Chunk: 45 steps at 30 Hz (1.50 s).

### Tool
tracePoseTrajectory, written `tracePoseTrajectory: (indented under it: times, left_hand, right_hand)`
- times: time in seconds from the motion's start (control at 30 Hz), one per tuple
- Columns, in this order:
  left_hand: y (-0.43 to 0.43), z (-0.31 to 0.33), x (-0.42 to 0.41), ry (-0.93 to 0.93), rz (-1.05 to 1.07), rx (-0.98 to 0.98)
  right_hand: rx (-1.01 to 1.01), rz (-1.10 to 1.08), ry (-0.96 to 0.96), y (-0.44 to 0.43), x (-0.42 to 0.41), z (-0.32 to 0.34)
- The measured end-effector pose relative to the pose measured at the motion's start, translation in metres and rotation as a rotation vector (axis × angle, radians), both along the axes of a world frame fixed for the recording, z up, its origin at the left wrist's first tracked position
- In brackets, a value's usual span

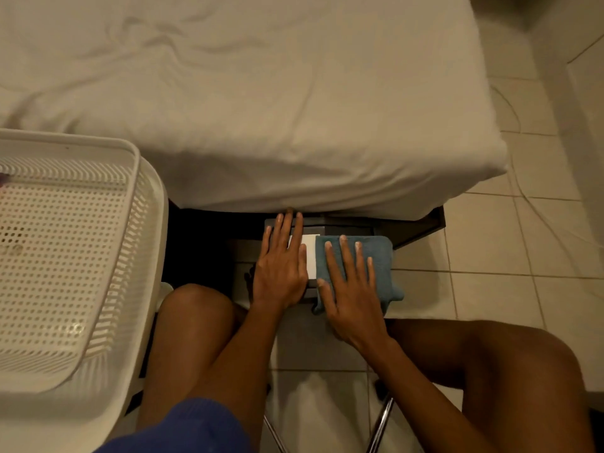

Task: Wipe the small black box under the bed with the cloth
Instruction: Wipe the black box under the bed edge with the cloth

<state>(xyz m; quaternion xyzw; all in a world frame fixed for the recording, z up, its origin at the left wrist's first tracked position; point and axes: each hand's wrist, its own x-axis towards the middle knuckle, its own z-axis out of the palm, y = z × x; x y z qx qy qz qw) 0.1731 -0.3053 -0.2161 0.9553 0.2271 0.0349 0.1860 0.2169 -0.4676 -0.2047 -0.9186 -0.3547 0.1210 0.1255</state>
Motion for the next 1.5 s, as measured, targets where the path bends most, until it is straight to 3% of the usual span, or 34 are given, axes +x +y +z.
tracePoseTrajectory:
  times: [0.2,0.4,0.67,1.5]
  left_hand:
    - [-0.002,-0.001,0.0,0.001,-0.013,0.01]
    - [-0.001,-0.002,0.001,-0.008,-0.026,-0.011]
    - [-0.002,0.0,0.0,-0.001,-0.104,-0.039]
    - [-0.003,0.001,0.003,0.05,-0.11,-0.003]
  right_hand:
    - [-0.019,-0.21,-0.04,0.017,0.002,-0.002]
    - [-0.001,-0.099,-0.018,0.008,-0.001,-0.004]
    - [0.001,-0.203,-0.015,0.01,0.007,-0.003]
    - [-0.007,-0.192,-0.026,0.005,0.015,-0.004]
